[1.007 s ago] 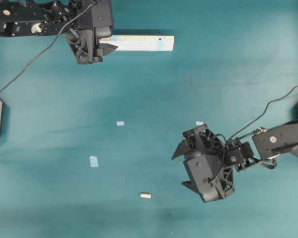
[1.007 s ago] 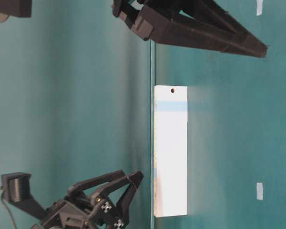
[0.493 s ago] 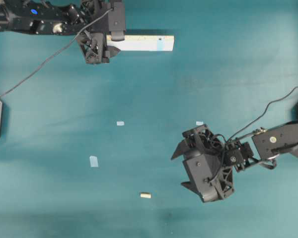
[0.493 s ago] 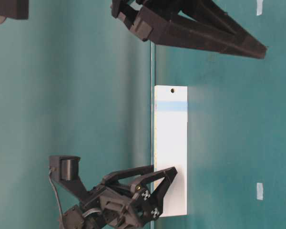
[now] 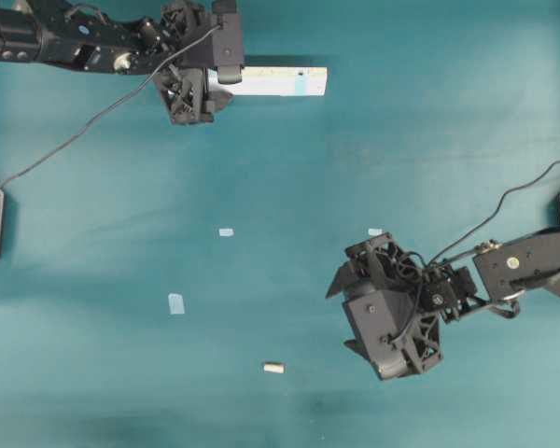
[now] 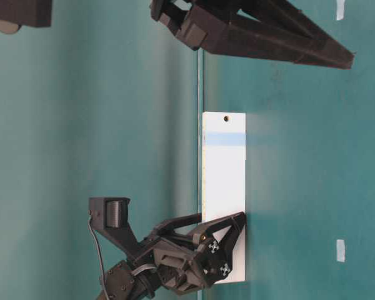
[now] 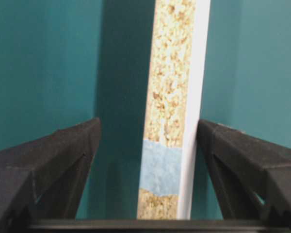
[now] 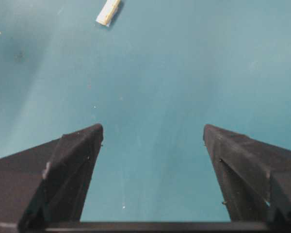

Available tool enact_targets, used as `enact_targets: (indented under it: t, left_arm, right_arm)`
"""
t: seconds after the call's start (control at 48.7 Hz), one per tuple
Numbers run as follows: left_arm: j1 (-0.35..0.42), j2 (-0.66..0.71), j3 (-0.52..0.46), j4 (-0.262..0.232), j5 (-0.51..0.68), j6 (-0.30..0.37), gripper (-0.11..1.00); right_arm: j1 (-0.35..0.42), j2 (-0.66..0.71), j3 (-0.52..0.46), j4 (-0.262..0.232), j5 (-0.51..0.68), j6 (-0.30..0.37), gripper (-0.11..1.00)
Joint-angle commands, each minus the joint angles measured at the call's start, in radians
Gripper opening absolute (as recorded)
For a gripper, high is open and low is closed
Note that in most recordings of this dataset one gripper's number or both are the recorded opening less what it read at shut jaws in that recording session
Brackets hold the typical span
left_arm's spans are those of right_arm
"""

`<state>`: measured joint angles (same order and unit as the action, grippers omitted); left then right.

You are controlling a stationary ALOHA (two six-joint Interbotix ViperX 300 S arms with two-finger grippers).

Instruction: Move the wooden board into place and insert the rod into its hole.

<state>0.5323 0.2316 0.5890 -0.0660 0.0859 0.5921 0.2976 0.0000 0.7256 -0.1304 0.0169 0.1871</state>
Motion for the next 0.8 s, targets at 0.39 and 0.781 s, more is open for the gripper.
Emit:
enact_targets:
  t: [0.39,0.781]
  left_arm:
    - [-0.028,-0.012,-0.015,0.002,-0.048,-0.008,0.21]
    - [-0.132,-0.137,-0.031,-0.002,0.0,-0.12,0.21]
  right_arm:
    - [0.003,-0.026,-0.023,0.002,0.032,0.002,0.94]
    - [0.003,-0.028,-0.023,0.002,0.032,0.002,0.94]
